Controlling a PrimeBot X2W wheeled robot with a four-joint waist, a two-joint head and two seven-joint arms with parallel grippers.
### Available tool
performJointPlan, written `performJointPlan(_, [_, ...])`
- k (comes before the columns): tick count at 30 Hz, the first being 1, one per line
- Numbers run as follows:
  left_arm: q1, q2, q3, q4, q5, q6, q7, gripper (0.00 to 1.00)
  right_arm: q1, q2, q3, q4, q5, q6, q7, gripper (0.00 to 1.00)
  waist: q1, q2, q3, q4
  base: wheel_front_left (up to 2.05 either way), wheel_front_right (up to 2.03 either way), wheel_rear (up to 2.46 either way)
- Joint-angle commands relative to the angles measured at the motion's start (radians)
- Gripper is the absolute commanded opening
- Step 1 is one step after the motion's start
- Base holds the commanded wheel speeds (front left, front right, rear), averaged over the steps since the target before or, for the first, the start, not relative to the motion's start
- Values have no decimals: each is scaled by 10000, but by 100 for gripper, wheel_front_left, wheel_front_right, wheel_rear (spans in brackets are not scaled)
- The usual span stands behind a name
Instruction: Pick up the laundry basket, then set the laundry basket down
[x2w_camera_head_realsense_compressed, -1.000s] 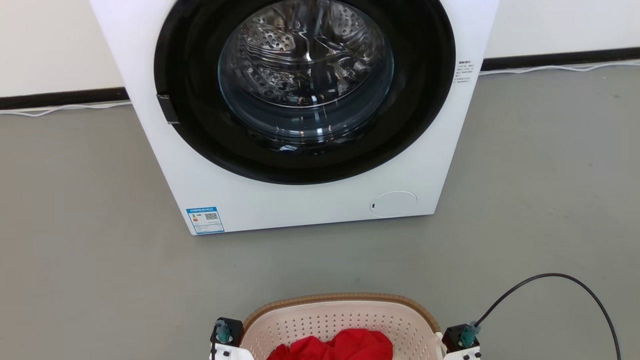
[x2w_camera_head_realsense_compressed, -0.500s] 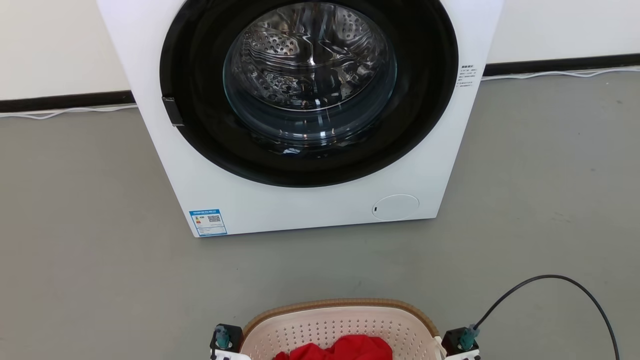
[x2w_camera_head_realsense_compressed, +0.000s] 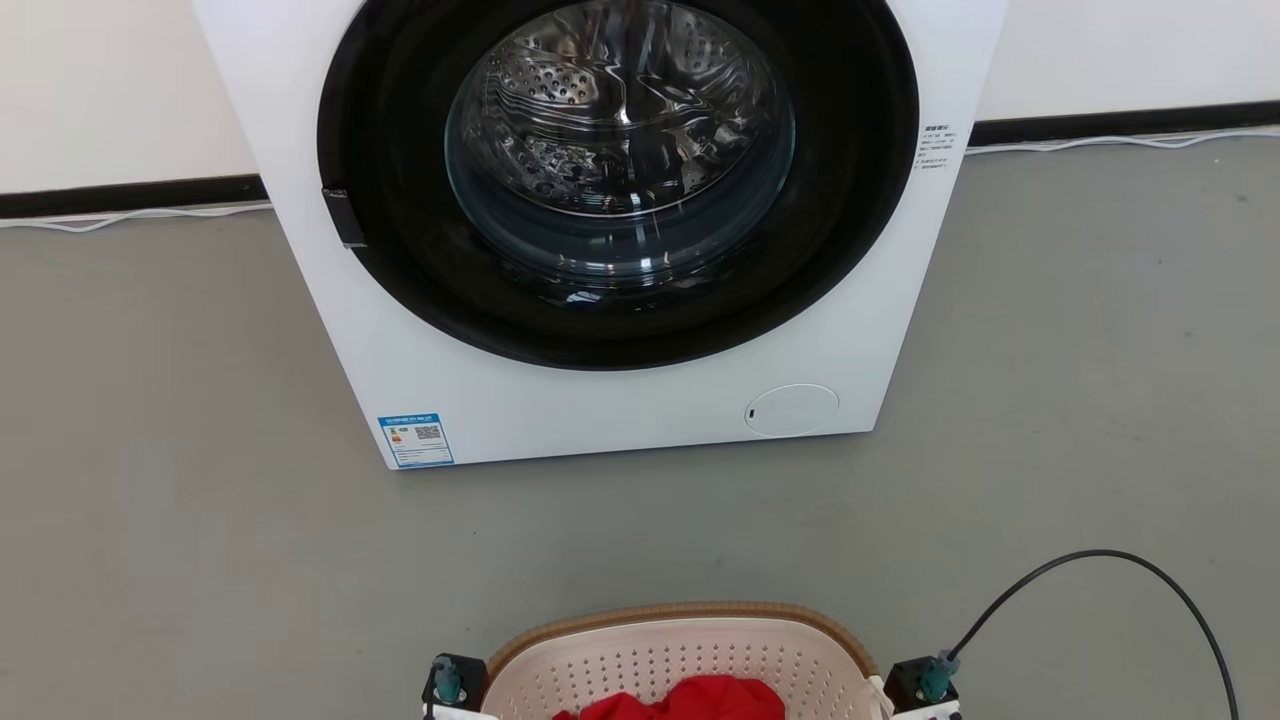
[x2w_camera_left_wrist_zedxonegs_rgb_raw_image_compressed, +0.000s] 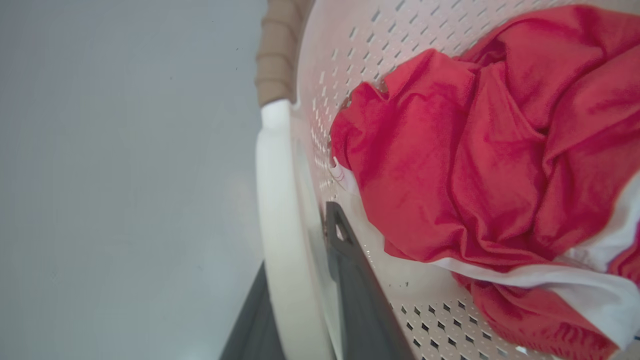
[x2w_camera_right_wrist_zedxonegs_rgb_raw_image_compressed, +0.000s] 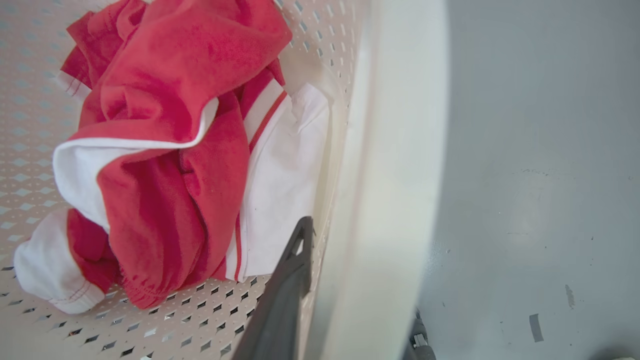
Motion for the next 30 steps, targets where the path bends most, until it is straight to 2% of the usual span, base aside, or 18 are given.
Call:
performJointPlan(1, [-304, -168, 55, -193, -70, -39, -60, 0, -378, 413, 165, -383, 69, 251, -152, 0, 1, -1, 0, 8, 0, 0, 0])
performJointPlan(30, [-533, -168, -522, -6, -709, 34, -242, 0, -524, 413, 690, -300, 556, 251, -375, 0, 0, -1, 244, 23, 0, 0, 0])
